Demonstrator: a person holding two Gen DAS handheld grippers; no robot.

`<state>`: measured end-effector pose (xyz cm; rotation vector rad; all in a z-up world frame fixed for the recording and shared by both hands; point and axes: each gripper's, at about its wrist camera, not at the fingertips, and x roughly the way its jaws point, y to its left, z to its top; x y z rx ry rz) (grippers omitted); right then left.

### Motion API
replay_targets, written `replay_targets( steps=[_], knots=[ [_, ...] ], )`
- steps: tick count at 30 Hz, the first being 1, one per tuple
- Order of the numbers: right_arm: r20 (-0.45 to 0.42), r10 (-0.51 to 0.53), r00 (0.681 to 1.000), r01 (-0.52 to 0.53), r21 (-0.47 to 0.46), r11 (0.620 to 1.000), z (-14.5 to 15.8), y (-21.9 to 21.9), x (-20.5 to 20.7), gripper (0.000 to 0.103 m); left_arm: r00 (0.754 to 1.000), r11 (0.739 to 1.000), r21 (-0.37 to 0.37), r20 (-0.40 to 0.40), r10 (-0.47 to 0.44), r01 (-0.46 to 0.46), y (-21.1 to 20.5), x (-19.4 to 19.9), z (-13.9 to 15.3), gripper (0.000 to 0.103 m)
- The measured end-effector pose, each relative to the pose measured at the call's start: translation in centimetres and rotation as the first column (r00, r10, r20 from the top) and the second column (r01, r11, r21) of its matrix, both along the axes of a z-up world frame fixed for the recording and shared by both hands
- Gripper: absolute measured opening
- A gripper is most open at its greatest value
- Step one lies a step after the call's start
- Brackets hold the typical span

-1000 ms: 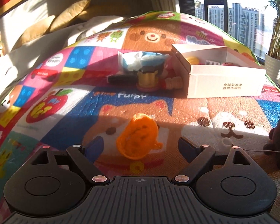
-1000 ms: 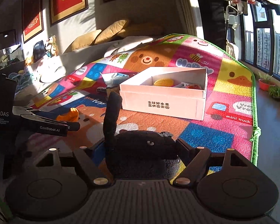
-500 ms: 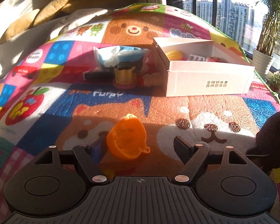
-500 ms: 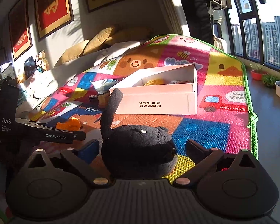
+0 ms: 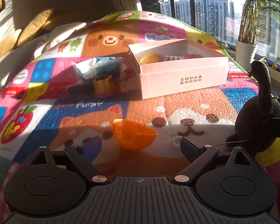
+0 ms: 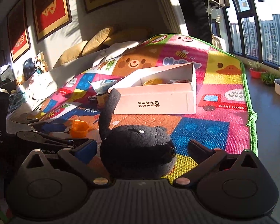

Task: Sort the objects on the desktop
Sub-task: 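Grasp the orange teether with the left tool while the right tool holds the plush, then carry plush and orange teether into the white box and open both tools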

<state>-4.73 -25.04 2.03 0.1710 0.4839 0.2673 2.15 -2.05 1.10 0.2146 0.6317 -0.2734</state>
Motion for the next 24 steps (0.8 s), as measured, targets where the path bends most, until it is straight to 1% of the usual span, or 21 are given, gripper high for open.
replay_targets(
  steps=[2,3,8,10,13,15,16,17,18,22,24],
  knots=[
    [-0.003,0.001,1.0,-0.001,0.0,1.0,0.0,0.0,0.0,0.103,1.0,0.999,-0.036,-0.006,-0.015,0.015,0.5,0.2,0.3,0.095],
    [-0.004,0.0,1.0,0.0,-0.001,1.0,0.0,0.0,0.1,0.103,1.0,0.999,-0.043,-0.006,-0.018,0.018,0.6,0.2,0.3,0.095],
    [-0.009,-0.003,1.0,0.003,-0.005,1.0,-0.1,0.1,0.1,0.103,1.0,1.0,-0.005,0.005,-0.022,0.022,0.4,1.3,-0.1,0.095],
    [-0.009,-0.003,1.0,0.003,-0.004,1.0,-0.1,0.1,0.1,0.103,1.0,1.0,-0.004,-0.003,-0.024,0.024,0.5,1.9,-0.2,0.092],
    [-0.013,-0.003,1.0,0.003,-0.002,1.0,-0.1,0.1,0.2,0.103,0.999,0.999,-0.004,-0.006,-0.045,0.045,0.3,2.4,-0.4,0.085],
    [-0.015,-0.002,1.0,0.002,-0.002,1.0,-0.1,0.1,0.2,0.103,0.999,0.999,0.006,0.001,-0.053,0.053,0.1,2.5,-0.6,0.077],
    [-0.015,-0.001,1.0,0.001,-0.003,1.0,-0.1,0.1,0.1,0.103,0.998,0.998,0.012,0.005,-0.059,0.059,-0.1,2.5,-0.7,0.076],
    [-0.015,0.0,1.0,-0.001,-0.007,1.0,-0.2,0.1,0.1,0.103,0.998,0.998,0.018,0.009,-0.067,0.067,-0.3,2.4,-0.8,0.071],
    [-0.016,0.004,1.0,-0.004,-0.011,1.0,-0.2,0.2,0.2,0.103,0.998,0.997,0.024,0.011,-0.07,0.07,-0.4,2.3,-0.8,0.062],
    [-0.031,0.017,0.999,-0.019,-0.044,0.999,-0.2,0.8,0.3,0.103,0.997,0.996,0.046,0.024,-0.08,0.079,-0.8,1.8,-0.8,0.062],
    [-0.039,0.017,0.999,-0.019,-0.054,0.998,-0.2,0.9,0.5,0.103,0.996,0.996,0.045,0.027,-0.082,0.081,-0.8,1.1,-0.7,0.062]
  ],
)
